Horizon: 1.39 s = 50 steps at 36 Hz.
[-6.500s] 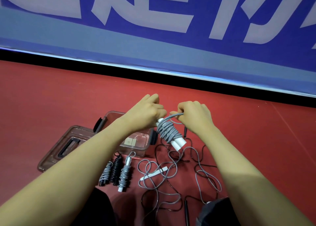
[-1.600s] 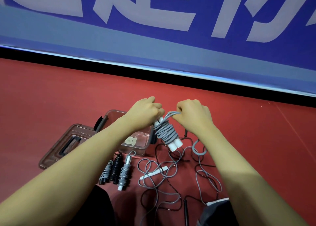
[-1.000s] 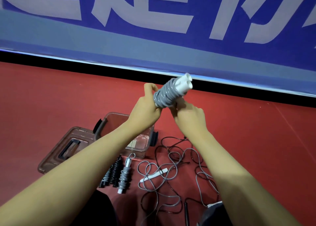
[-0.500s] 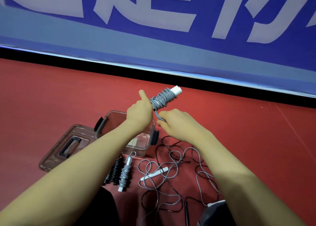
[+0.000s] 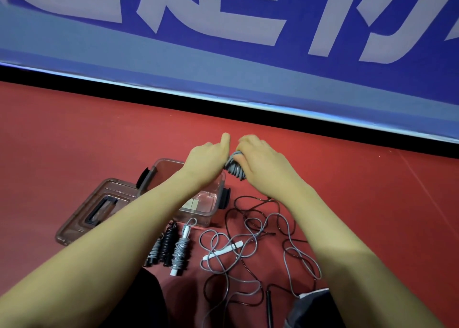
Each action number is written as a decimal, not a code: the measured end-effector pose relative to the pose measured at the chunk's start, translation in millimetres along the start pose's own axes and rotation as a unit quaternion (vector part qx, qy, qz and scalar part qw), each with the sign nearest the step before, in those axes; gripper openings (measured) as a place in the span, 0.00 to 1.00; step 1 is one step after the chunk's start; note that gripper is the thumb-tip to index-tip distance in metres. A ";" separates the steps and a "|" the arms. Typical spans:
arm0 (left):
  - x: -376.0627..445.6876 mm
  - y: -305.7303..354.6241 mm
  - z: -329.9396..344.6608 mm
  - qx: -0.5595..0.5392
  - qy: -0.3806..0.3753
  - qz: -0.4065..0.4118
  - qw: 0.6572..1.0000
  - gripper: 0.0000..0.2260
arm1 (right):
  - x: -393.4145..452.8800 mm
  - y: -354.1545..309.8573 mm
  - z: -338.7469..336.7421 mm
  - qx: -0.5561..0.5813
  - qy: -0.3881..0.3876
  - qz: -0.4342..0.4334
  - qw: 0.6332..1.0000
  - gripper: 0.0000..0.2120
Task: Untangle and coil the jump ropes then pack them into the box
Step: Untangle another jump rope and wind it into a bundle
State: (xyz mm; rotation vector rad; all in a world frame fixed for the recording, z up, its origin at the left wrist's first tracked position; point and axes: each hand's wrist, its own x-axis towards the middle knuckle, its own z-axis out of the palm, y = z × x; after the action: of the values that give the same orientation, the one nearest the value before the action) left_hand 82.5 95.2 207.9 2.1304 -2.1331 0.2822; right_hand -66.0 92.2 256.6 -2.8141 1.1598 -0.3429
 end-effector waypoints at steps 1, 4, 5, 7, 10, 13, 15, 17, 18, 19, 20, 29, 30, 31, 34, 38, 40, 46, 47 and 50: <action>0.5 -2.0 -1.1 -0.031 0.013 -0.004 0.999 0.15 | 0.4 1.2 1.1 0.035 -0.013 0.020 0.999 0.13; 1.1 -6.9 -2.5 -0.100 0.049 0.019 0.994 0.15 | 1.3 7.1 4.8 0.120 -0.008 0.053 0.991 0.12; 0.7 -7.9 -2.5 -0.121 0.053 0.032 0.991 0.16 | 1.7 8.9 6.0 0.148 0.002 0.056 0.987 0.11; -0.2 -8.4 -3.8 -0.159 0.054 0.059 0.984 0.17 | 2.4 13.0 7.8 0.200 0.020 0.060 0.978 0.09; -0.6 -9.2 -7.1 -0.214 0.046 0.077 0.973 0.17 | 1.1 17.0 5.8 0.262 0.027 0.072 0.962 0.07; -0.9 -8.5 -10.9 -0.254 -0.003 0.071 0.965 0.17 | -1.8 18.4 4.9 0.282 0.018 0.073 0.957 0.09; -0.7 -9.1 -14.1 -0.228 -0.017 0.060 0.972 0.16 | -3.1 18.2 7.0 0.297 0.009 0.078 0.952 0.09; 0.3 -10.7 -13.9 -0.150 0.030 0.079 0.985 0.12 | -4.1 16.5 10.2 0.309 -0.018 0.088 0.947 0.10; 0.6 -12.3 -12.8 -0.114 0.069 0.111 0.985 0.09 | -4.9 15.1 11.5 0.310 -0.033 0.090 0.946 0.10; 0.0 -13.7 -11.3 -0.087 0.096 0.144 0.981 0.06 | -5.4 13.9 13.0 0.308 -0.043 0.090 0.946 0.11; -1.1 -15.3 -10.9 -0.071 0.108 0.167 0.977 0.04 | -5.6 12.8 14.2 0.307 -0.045 0.086 0.947 0.10; -2.5 -21.9 -14.2 -0.111 0.123 0.193 0.967 0.05 | -3.2 14.8 17.2 0.371 -0.027 0.074 0.925 0.10; -2.8 -22.6 -13.8 -0.122 0.118 0.190 0.967 0.10 | -3.2 14.9 17.5 0.376 -0.026 0.074 0.923 0.09; -3.1 -23.4 -13.0 -0.133 0.116 0.191 0.966 0.13 | -3.1 15.1 17.8 0.377 -0.024 0.075 0.923 0.09; -3.5 -24.7 -12.2 -0.158 0.123 0.185 0.962 0.18 | -2.7 13.8 17.2 0.389 -0.021 0.079 0.918 0.10; -1.9 -28.3 -16.6 -0.230 0.117 0.122 0.958 0.22 | -2.6 14.8 14.8 0.423 -0.019 0.091 0.901 0.10; -2.1 -30.7 -19.8 -0.241 0.135 0.103 0.956 0.22 | -2.0 17.5 14.3 0.434 -0.003 0.098 0.896 0.10; -2.8 -13.7 -11.7 -0.291 0.151 0.053 0.943 0.23 | 3.8 20.7 23.2 0.364 0.082 0.135 0.918 0.09; -3.3 -8.8 -11.6 -0.316 0.137 0.029 0.939 0.23 | 5.3 20.8 24.4 0.352 0.101 0.144 0.919 0.09; -3.0 4.8 -17.2 -0.414 0.059 -0.035 0.908 0.24 | 9.6 22.1 25.9 0.339 0.160 0.174 0.911 0.09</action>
State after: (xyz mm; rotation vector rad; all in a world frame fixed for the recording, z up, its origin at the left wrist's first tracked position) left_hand 76.8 101.7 223.9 1.6124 -1.6520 -0.4254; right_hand -68.5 69.5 229.6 -1.9560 1.2500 -0.9794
